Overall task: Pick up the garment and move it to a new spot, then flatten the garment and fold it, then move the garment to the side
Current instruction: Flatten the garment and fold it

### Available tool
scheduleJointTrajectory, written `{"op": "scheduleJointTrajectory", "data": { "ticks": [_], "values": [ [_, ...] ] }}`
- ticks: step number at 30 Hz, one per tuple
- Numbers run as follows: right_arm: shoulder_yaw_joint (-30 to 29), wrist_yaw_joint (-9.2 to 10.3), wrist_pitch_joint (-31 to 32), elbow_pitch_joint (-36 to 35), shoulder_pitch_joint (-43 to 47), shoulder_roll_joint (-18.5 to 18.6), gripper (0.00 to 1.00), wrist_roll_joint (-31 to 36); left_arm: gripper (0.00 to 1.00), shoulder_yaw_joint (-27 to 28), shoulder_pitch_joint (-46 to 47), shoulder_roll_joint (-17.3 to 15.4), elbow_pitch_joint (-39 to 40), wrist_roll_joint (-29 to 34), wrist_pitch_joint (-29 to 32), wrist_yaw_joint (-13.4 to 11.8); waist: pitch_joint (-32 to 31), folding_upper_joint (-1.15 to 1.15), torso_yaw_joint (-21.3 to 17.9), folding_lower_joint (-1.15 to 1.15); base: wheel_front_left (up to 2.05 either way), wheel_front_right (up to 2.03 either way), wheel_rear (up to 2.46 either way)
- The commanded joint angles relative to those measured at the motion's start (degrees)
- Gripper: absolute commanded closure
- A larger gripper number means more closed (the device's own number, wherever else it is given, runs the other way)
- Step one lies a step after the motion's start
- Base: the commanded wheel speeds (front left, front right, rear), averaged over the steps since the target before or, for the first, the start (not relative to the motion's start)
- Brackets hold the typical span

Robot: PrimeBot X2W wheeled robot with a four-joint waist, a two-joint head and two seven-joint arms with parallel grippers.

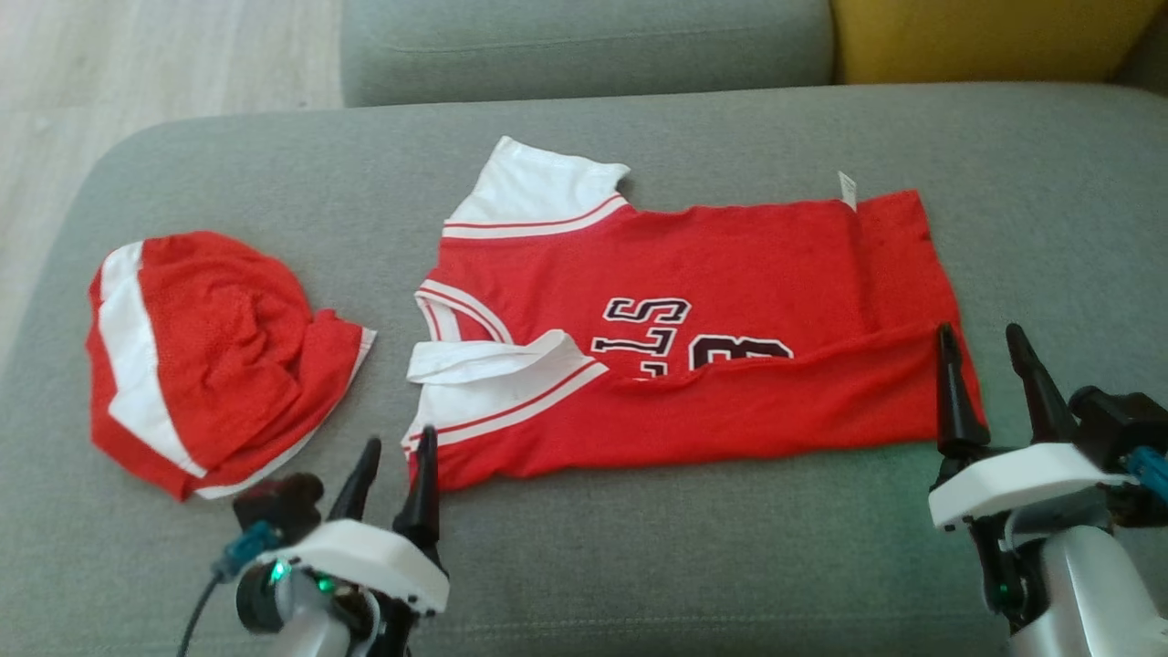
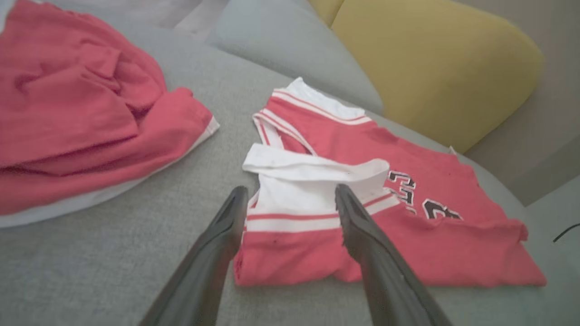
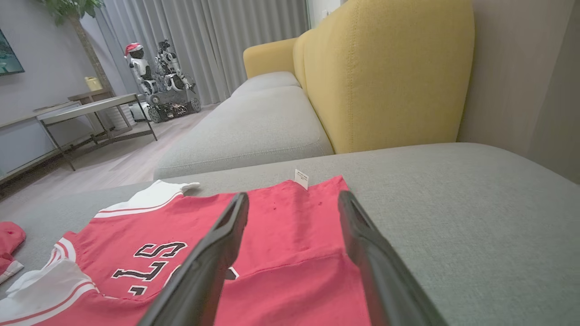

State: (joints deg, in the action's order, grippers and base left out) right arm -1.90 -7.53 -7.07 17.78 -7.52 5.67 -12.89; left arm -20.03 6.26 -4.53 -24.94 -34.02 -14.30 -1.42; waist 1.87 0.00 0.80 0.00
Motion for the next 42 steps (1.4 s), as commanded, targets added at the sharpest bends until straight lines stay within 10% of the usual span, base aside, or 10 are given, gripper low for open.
{"op": "scheduleJointTrajectory", "data": {
  "ticks": [1,17,18,19,20,42],
  "values": [
    [1.2,0.04,0.1,-2.6,-1.3,-0.2,0.00,0.8,0.00,1.3,3.5,-0.1,-0.3,0.7,-0.4,0.0,0.4,0.00,-0.8,0.00,0.00,0.00,0.00],
    [1.5,0.04,1.7,-5.7,-1.4,-0.7,0.00,1.8,0.00,-0.3,10.4,-0.3,-17.2,2.7,4.2,-4.8,2.7,0.00,-4.4,0.00,0.00,0.00,0.00],
    [1.4,0.04,1.8,-5.7,-1.4,-0.7,0.00,1.8,0.11,-0.7,10.7,-0.2,-17.8,2.8,4.7,-4.3,2.8,0.00,-4.4,0.00,0.00,0.00,0.00],
    [1.3,0.04,2.0,-5.7,-1.4,-0.8,0.00,1.9,0.70,-1.0,11.0,-0.2,-18.2,2.8,4.9,-3.8,3.0,0.00,-4.4,0.00,0.00,0.00,0.00],
    [1.0,0.04,2.3,-5.5,-1.4,-0.8,0.00,2.0,1.00,-1.3,11.4,-0.3,-18.4,2.9,4.8,-3.3,3.1,0.00,-4.3,0.00,0.00,0.00,0.00],
    [-16.7,0.04,9.8,21.1,-13.2,-2.8,0.00,7.4,1.00,-2.5,11.9,-1.0,-5.0,5.5,0.1,-0.8,7.4,0.00,2.1,0.00,0.00,0.00,0.00]
  ]
}}
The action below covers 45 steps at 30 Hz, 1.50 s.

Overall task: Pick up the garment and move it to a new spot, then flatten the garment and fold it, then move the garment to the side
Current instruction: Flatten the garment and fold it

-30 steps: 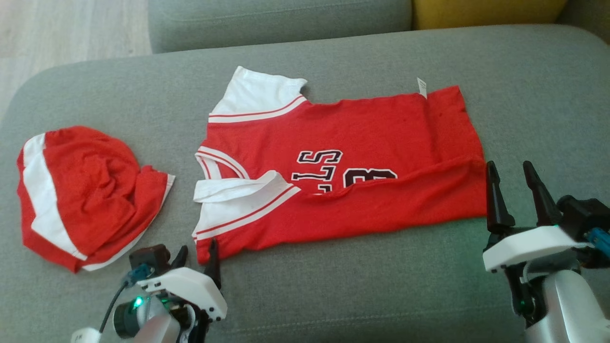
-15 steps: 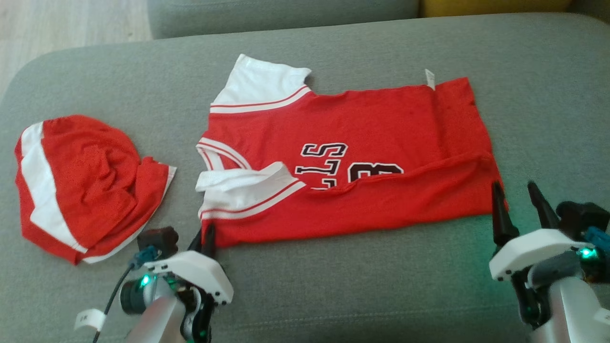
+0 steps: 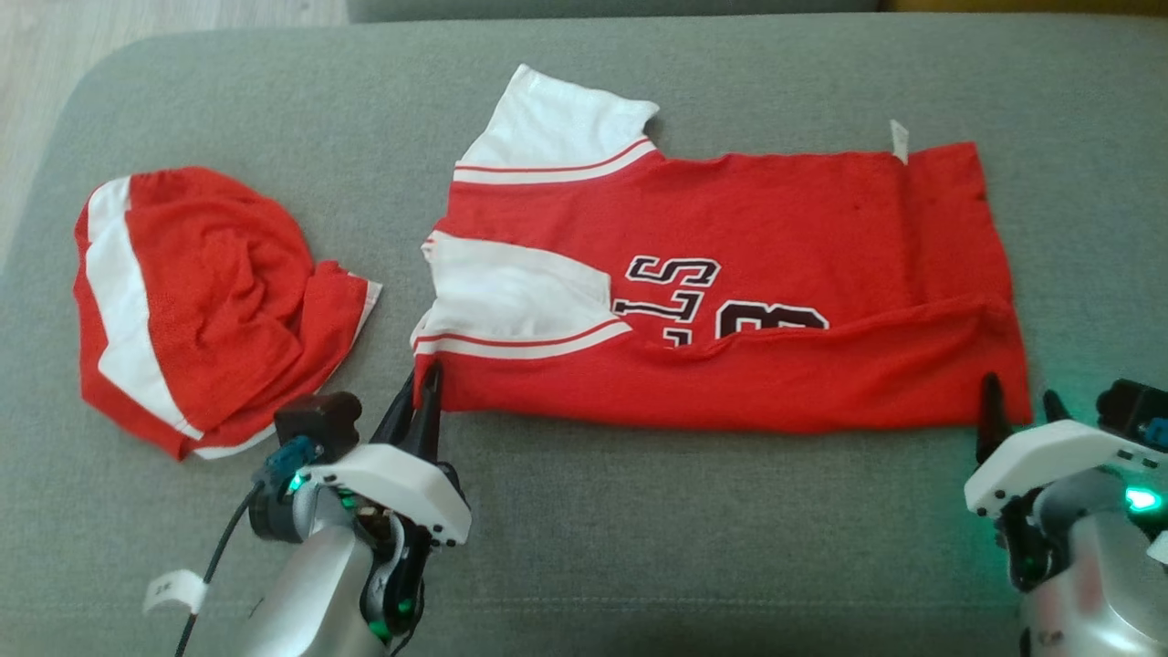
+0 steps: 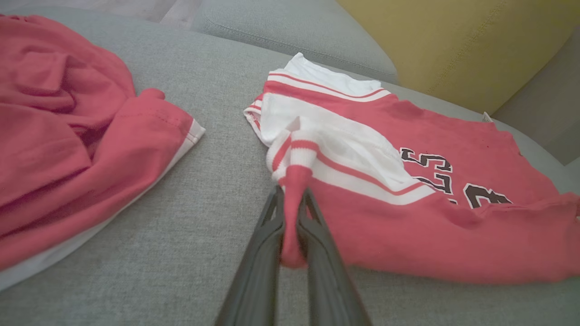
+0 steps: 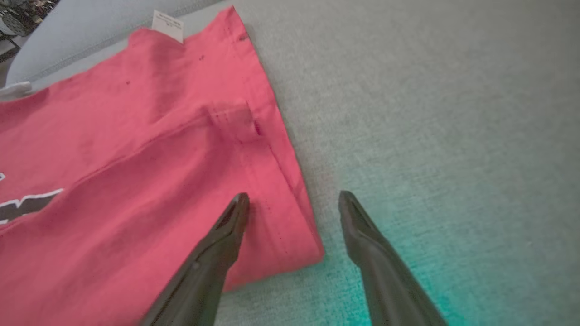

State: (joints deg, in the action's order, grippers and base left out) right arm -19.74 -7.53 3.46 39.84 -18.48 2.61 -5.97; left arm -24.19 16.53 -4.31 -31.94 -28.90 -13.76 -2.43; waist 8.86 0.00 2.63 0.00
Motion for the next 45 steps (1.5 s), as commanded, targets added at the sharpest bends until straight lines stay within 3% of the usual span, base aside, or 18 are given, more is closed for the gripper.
{"op": "scheduleJointTrajectory", "data": {
  "ticks": [1,8,9,10,19,26,36,45],
  "values": [
    [0.7,0.04,-0.9,0.4,-3.0,0.3,0.00,0.6,1.00,1.5,1.5,-1.3,2.2,0.3,-0.4,0.1,0.6,0.00,0.4,0.00,0.00,0.00,0.00],
    [-0.5,0.04,-1.1,8.1,-6.9,0.3,0.00,0.6,1.00,0.7,1.3,-1.6,3.2,0.5,0.6,0.0,1.6,0.00,0.7,0.00,0.00,0.00,0.00],
    [-0.4,0.04,-1.1,9.1,-7.4,0.3,0.69,0.9,1.00,0.6,1.2,-1.7,3.3,0.5,0.7,-0.1,1.6,0.00,0.8,0.00,0.00,0.00,0.00],
    [-0.2,0.04,-1.2,9.8,-7.8,0.3,1.00,1.0,1.00,0.6,1.2,-1.9,3.3,0.5,0.9,-0.1,1.7,0.00,0.7,0.00,0.00,0.00,0.00],
    [1.6,0.04,-1.1,11.5,-7.4,1.0,1.00,1.2,1.00,0.2,-0.4,-3.4,2.2,0.5,1.8,-0.6,-1.6,0.00,0.3,0.00,0.00,0.00,0.00],
    [6.9,0.04,5.9,9.2,-4.6,3.9,1.00,-1.8,1.00,0.0,-3.6,-5.3,2.9,-0.4,4.1,-0.6,-5.0,0.00,-0.5,0.00,0.00,0.00,0.00],
    [13.5,0.04,19.5,-3.8,4.5,9.4,1.00,-9.3,1.00,-1.8,-9.5,-8.8,8.6,-1.1,9.8,-0.4,-8.0,0.00,-1.6,0.00,0.00,0.00,0.00],
    [14.2,0.04,28.9,-15.9,12.0,10.3,1.00,-13.0,1.00,-2.5,-13.5,-11.6,14.5,-1.9,14.5,-1.1,-8.1,0.00,-2.3,0.00,0.00,0.00,0.00]
  ]
}}
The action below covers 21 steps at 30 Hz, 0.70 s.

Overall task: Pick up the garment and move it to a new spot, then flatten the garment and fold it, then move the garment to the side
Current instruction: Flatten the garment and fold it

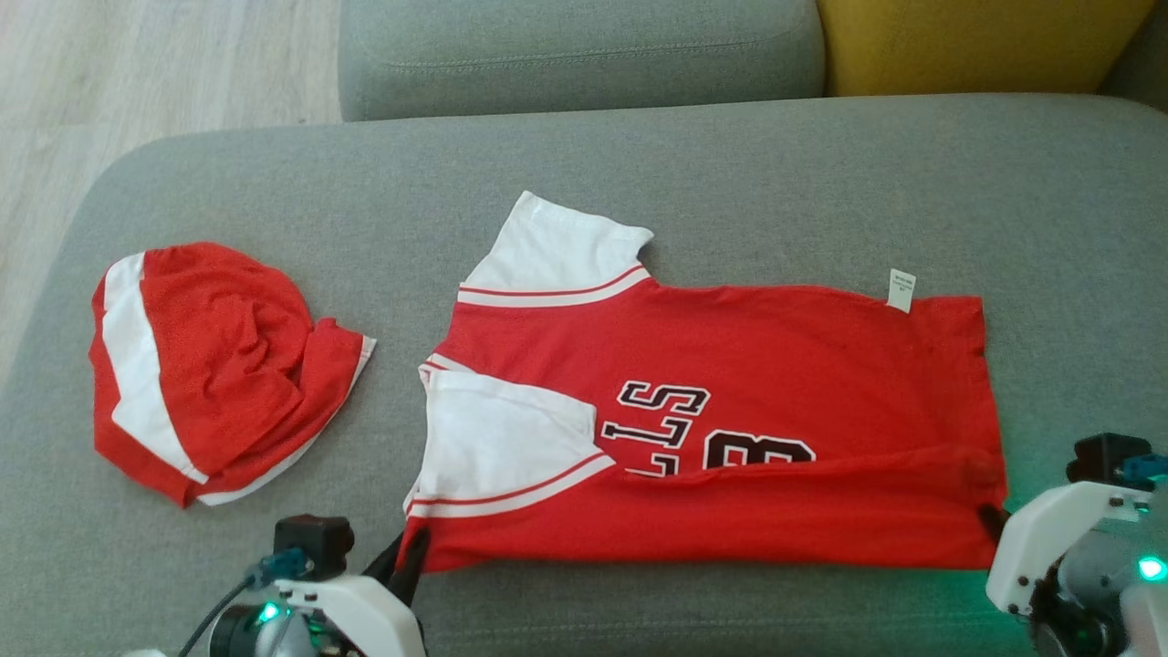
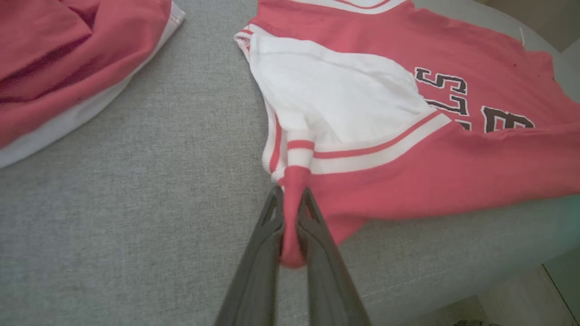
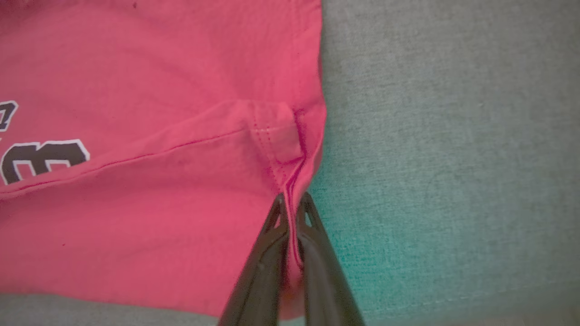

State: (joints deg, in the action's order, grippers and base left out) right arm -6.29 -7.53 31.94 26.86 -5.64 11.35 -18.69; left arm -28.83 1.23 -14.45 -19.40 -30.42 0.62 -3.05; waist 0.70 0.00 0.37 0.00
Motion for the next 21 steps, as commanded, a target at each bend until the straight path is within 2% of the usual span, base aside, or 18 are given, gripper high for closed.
{"op": "scheduleJointTrajectory", "data": {
  "ticks": [1,2,3,4,11,16,21],
  "values": [
    [0.3,0.04,0.9,-3.8,-0.4,1.4,1.00,-0.3,1.00,2.1,1.7,-1.5,2.3,-0.4,0.4,-0.6,0.0,0.00,0.0,0.00,0.00,0.00,0.00],
    [-0.1,0.04,1.0,-4.8,0.1,1.3,0.62,-0.1,0.69,2.1,1.6,-1.5,2.5,-0.5,0.5,-0.8,-0.1,0.00,0.0,0.00,0.00,0.00,0.00],
    [-0.5,0.04,1.2,-5.6,0.5,1.1,0.00,0.1,0.35,2.1,1.6,-1.4,2.8,-0.5,0.6,-1.0,-0.2,0.00,0.0,0.00,0.00,0.00,0.00],
    [-1.0,0.04,1.3,-6.4,0.8,0.8,0.00,0.3,0.00,2.0,1.6,-1.4,3.0,-0.5,0.7,-1.3,-0.2,0.00,0.0,0.00,0.00,0.00,0.00],
    [-4.5,0.04,-0.9,-11.0,0.9,-1.3,0.00,1.8,0.00,3.0,2.0,-0.7,4.3,-0.5,-1.1,-2.8,-0.9,0.00,-0.1,0.00,0.00,0.00,0.00],
    [-5.7,0.04,-6.2,-15.1,-0.3,-3.1,0.00,2.1,0.00,5.8,3.3,0.9,6.8,-1.5,-6.7,-3.9,-0.5,0.00,-0.5,0.00,0.00,0.00,0.00],
    [-3.9,0.04,-12.6,-18.0,-2.3,-4.4,0.00,1.8,0.00,8.6,5.4,2.8,8.0,-2.8,-11.4,-4.8,1.0,0.00,-1.9,0.00,0.00,0.00,0.00]
  ]
}}
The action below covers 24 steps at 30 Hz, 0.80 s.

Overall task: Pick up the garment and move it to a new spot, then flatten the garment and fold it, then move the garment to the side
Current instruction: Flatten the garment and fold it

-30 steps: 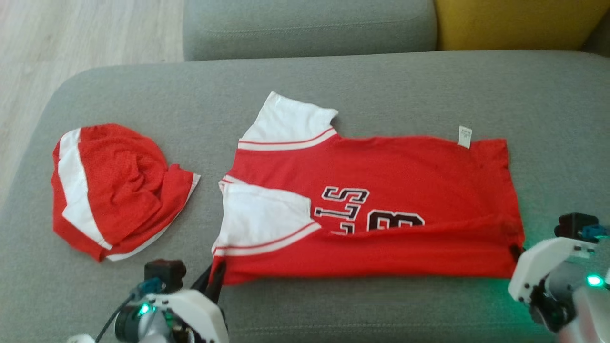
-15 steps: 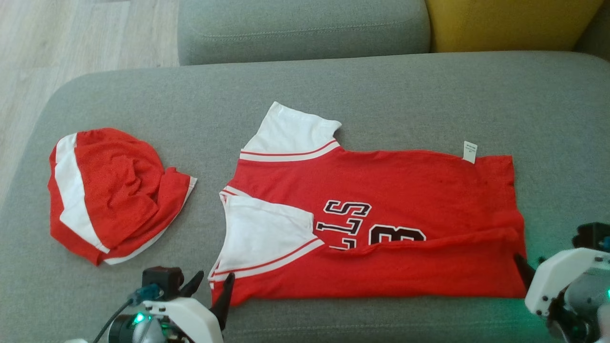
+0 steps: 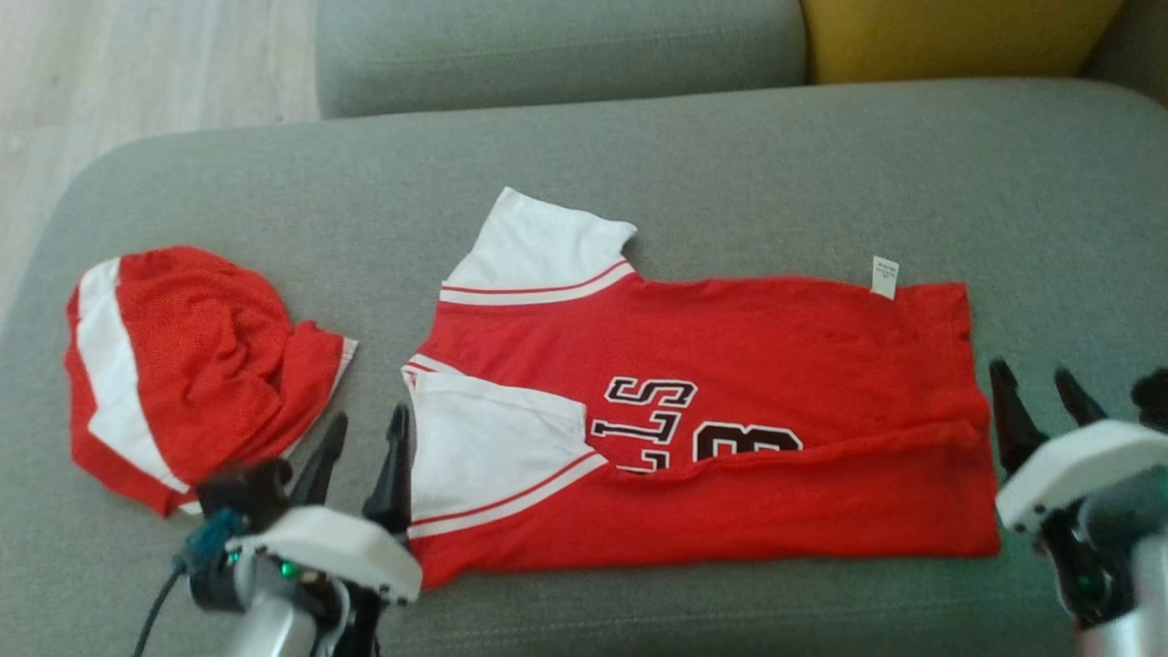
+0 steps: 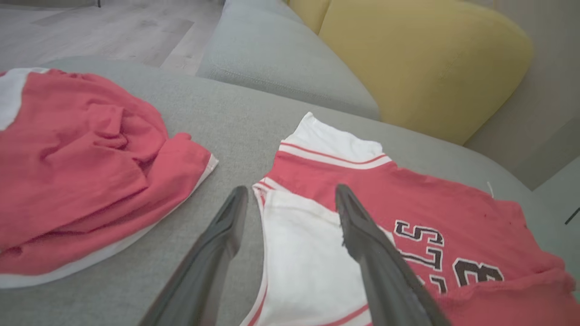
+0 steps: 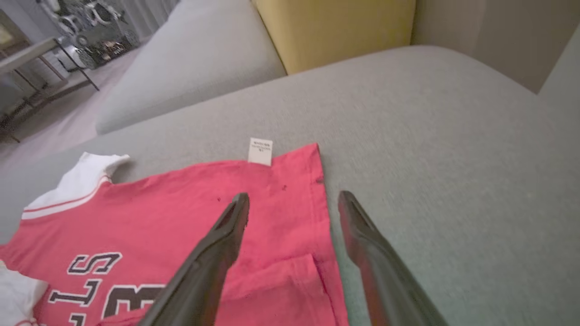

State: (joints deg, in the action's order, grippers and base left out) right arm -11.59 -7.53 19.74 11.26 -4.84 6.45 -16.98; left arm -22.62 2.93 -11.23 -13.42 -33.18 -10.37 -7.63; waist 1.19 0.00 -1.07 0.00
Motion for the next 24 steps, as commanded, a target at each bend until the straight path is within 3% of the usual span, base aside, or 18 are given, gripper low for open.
{"op": "scheduleJointTrajectory", "data": {
  "ticks": [1,6,10,17,20,24],
  "values": [
    [2.7,0.04,-3.3,-3.0,-4.4,0.4,0.00,0.4,0.00,2.8,5.2,0.2,2.4,-0.2,-1.4,0.1,1.6,0.00,-1.3,0.00,0.00,0.00,0.00],
    [7.3,0.04,-8.8,-2.5,-8.8,-0.1,0.00,1.2,0.00,2.9,11.0,0.0,1.7,0.7,-1.7,1.3,6.0,0.00,-4.1,0.00,0.00,0.00,0.00],
    [10.4,0.04,-10.9,-0.6,-13.6,-0.8,0.00,3.0,0.00,2.6,19.2,-2.0,-0.2,1.0,1.4,3.8,10.9,0.00,-6.8,0.00,0.00,0.00,0.00],
    [14.9,0.04,-12.7,5.1,-23.3,-2.6,0.00,6.0,0.00,2.0,36.7,-8.8,-9.6,-1.8,16.8,11.7,17.9,0.00,-11.7,0.00,0.00,0.00,0.00],
    [16.9,0.04,-12.9,7.1,-27.3,-3.0,0.00,6.6,0.00,1.6,44.1,-12.0,-14.7,-2.9,24.3,13.2,20.5,0.00,-13.9,0.00,0.00,0.00,0.00],
    [18.8,0.04,-14.0,9.3,-31.2,-3.3,0.00,6.2,0.00,-0.1,51.1,-15.4,-20.0,-1.6,28.8,14.2,22.7,0.00,-16.0,0.00,0.00,0.00,0.00]
  ]
}}
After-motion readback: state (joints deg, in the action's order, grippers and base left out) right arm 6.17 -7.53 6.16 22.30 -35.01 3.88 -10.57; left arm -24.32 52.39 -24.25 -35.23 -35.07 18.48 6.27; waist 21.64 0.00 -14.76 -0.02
